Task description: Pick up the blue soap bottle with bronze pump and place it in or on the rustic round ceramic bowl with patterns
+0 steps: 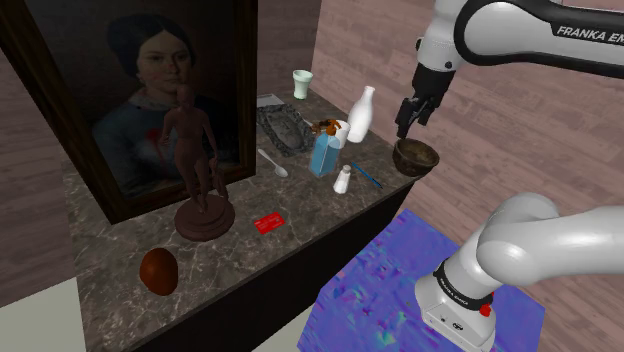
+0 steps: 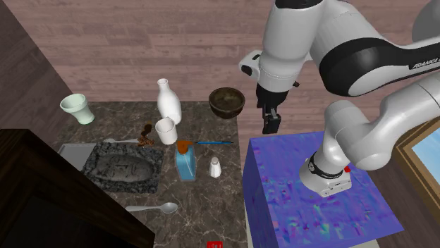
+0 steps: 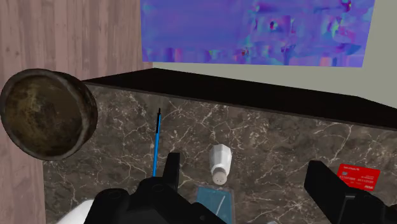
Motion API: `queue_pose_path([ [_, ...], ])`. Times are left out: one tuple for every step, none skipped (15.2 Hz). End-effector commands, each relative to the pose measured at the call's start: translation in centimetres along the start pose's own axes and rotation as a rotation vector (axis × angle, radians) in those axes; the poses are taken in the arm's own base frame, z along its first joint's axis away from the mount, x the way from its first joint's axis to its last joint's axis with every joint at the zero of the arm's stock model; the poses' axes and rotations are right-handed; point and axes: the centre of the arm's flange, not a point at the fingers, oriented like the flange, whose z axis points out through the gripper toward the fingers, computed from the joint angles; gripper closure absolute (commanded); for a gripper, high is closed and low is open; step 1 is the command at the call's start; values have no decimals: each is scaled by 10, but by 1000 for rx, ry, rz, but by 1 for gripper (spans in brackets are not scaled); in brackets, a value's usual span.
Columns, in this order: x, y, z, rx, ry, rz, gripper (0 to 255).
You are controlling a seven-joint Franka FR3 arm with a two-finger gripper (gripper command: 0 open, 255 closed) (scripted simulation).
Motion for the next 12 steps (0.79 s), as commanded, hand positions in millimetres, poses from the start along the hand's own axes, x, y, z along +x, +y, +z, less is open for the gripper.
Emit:
queue_pose_path([
  [0,0,0,0,0,0,0],
  [12,1,5,6,1,3,0],
  [24,2,10,12,3,6,0],
  [36,3,15,18,4,9,0],
  [48,4,20,24,6,12,0],
  [60,5,25,30,7,15,0],
  [72,6,30,36,9,18,0],
  [84,7,35,42,10,21,0],
  [96,8,40,47,12,24,0],
  [108,9,45,53,13,27,0],
  [120,10,50,59,15,31,0],
  [132,11,55,65,16,34,0],
])
